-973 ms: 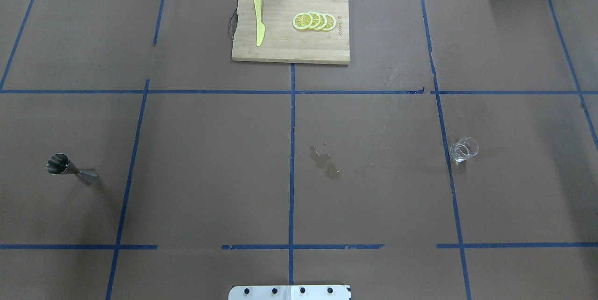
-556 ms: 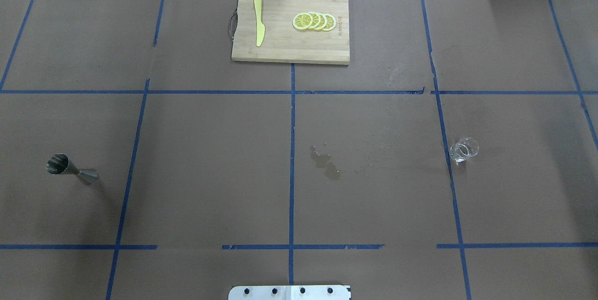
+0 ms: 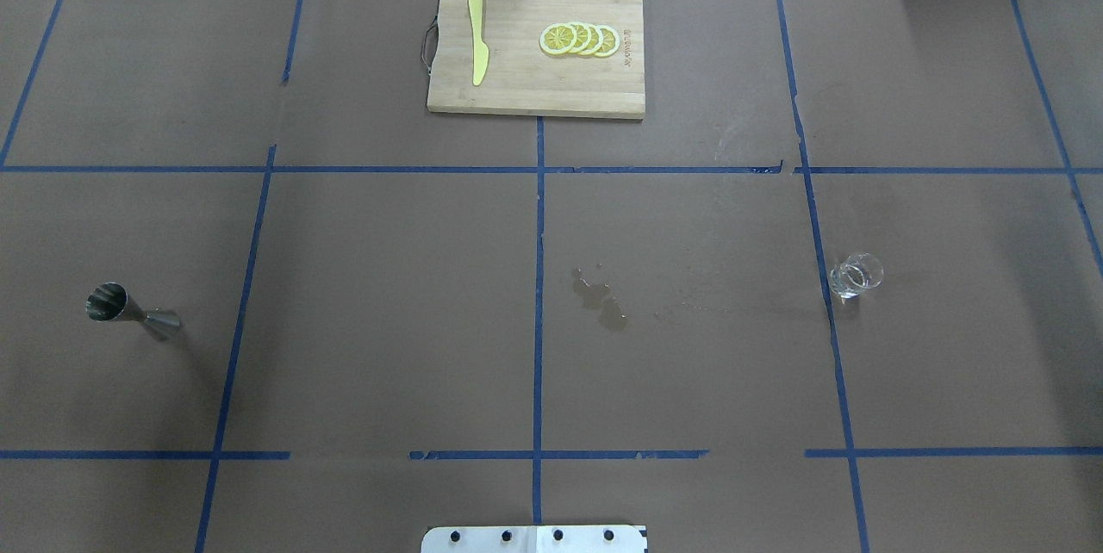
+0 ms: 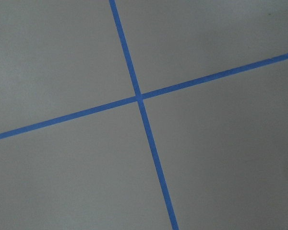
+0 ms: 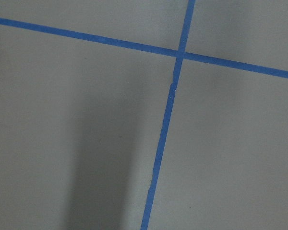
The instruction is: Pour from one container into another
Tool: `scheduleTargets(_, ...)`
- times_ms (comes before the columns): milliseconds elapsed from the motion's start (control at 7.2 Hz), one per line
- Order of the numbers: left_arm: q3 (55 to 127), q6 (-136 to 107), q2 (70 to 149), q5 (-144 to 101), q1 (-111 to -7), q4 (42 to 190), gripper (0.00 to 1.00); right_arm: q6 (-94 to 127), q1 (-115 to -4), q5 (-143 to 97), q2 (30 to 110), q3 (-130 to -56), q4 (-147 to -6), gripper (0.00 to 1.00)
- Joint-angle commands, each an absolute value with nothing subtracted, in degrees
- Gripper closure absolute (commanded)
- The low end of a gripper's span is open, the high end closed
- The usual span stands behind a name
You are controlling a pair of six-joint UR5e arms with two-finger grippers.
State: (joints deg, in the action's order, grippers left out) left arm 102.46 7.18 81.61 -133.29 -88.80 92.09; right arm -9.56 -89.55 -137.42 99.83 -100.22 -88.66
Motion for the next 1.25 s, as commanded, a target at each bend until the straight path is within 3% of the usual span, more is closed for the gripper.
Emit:
scheduleTargets(0,103.3,7.1,80.3,-133.6,-88.9,88.2,0.00,-9.5,-89.6,-137.4,99.8,-100.4,-88.9,0.00)
scheduleTargets(278,104.8,7.0,81.2,-133.8,-89.0,79.7,0.00,-9.4,-89.6,-137.5,99.8,-100.3,-88.9,0.00)
scheduleTargets(1112,104.2,6.8,82.5,-137.3,-89.0,84.4,0.00,-10.3,-89.6,-133.4,98.4,-100.8,-93.1,0.00)
